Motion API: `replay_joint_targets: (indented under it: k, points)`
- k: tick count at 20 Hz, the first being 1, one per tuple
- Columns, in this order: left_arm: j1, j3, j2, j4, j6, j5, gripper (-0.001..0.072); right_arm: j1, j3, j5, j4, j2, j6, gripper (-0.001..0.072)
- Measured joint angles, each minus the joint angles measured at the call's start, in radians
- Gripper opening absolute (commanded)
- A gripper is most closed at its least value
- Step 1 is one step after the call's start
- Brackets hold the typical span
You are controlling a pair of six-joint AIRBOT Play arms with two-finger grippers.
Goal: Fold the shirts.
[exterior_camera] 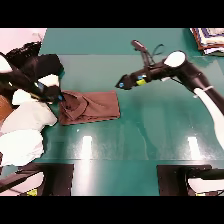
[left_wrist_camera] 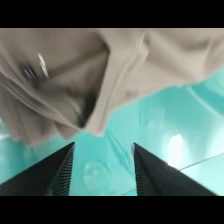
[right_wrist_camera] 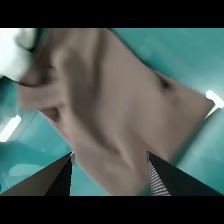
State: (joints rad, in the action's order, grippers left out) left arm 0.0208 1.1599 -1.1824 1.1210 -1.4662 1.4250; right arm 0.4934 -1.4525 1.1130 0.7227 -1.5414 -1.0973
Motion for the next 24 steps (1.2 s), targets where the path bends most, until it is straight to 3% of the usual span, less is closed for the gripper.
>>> replay_joint_targets:
  k: [4, 9, 10, 11, 12, 14, 17, 21, 24]
  points:
    - [-0.065, -0.248, 0.082, -0.011, -0.034, -0.153, 0.0415, -0.066, 0.152, -0.056, 0.007, 0.101, -0.003, 0.0523]
    - [-0.136, -0.386, 0.109, -0.050, -0.049, -0.365, 0.0412, -0.089, 0.267, -0.101, 0.005, 0.165, -0.006, 0.0523]
    - [-0.143, -0.399, 0.111, -0.053, -0.053, -0.394, 0.0384, -0.090, 0.278, -0.100, 0.006, 0.170, -0.006, 0.0523]
    - [-0.148, -0.408, 0.112, -0.053, -0.056, -0.414, 0.0102, -0.092, 0.285, -0.099, 0.005, 0.174, -0.006, 0.0523]
    - [-0.151, -0.415, 0.113, -0.053, -0.058, -0.432, 0.0025, -0.092, 0.290, -0.099, 0.004, 0.176, -0.006, 0.0523]
    - [-0.155, -0.418, 0.115, -0.047, -0.062, -0.446, 0.0026, -0.093, 0.297, -0.096, 0.003, 0.179, -0.007, 0.0524]
    - [-0.156, -0.375, 0.129, 0.032, -0.061, -0.363, 0.0026, -0.094, 0.301, -0.089, 0.004, 0.182, -0.016, 0.0524]
    - [-0.156, -0.318, 0.182, 0.275, -0.051, -0.125, 0.0027, -0.094, 0.303, -0.082, 0.005, 0.182, -0.025, 0.0524]
    - [-0.157, -0.322, 0.205, 0.362, -0.048, -0.002, 0.0031, -0.094, 0.303, -0.082, 0.006, 0.182, -0.028, 0.0523]
